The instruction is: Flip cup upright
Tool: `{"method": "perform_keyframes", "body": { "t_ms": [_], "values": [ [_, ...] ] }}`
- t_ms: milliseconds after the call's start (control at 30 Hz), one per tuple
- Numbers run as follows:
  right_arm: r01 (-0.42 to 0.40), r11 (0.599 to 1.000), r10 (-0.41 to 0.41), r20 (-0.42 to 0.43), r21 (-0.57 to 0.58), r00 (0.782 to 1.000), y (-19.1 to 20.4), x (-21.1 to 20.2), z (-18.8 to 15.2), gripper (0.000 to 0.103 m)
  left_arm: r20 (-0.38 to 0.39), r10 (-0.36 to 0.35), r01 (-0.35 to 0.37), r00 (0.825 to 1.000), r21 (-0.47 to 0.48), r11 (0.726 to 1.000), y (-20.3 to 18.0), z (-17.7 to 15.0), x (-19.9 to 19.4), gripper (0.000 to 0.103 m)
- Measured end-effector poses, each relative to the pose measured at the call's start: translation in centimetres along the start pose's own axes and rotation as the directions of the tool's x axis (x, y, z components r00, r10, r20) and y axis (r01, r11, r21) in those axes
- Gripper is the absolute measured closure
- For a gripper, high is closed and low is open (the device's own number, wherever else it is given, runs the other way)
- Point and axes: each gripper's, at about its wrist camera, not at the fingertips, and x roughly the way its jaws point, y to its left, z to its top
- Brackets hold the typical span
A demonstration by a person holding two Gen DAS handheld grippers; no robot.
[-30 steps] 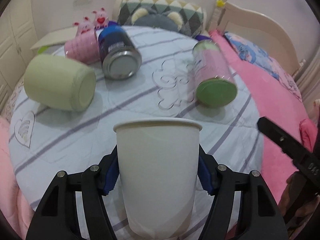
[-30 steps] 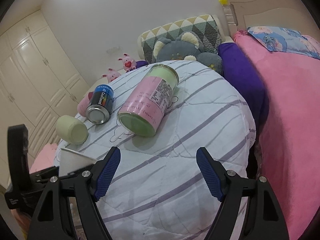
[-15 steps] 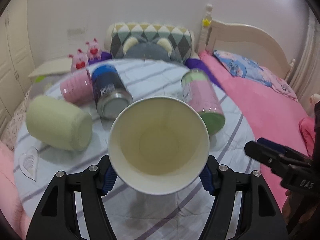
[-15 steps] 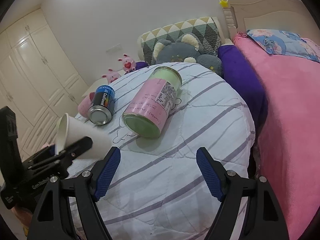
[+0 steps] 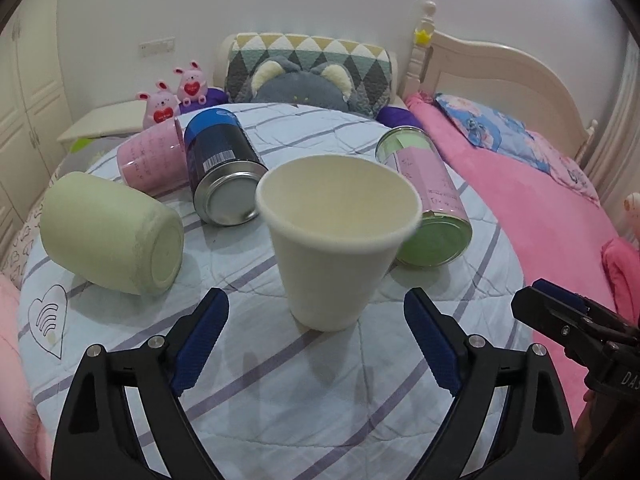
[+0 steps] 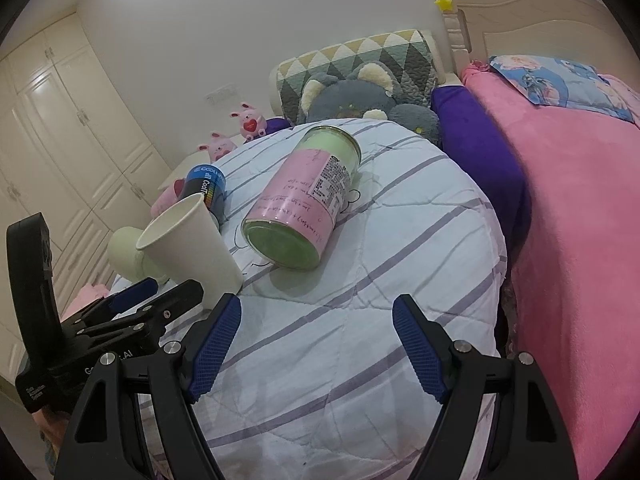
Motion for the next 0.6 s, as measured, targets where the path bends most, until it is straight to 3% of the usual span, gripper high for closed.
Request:
{"method": "perform_keyframes", "body": {
  "t_ms": [600],
  "values": [
    [0.023,1.000,-0.024,0.028,0.016,0.999,-0.2,-1.3,-0.2,0.024,0.019,0.001,-0.001,1.000,0.024,1.000,-0.6,-0.2,-0.9,0.010]
  ]
}}
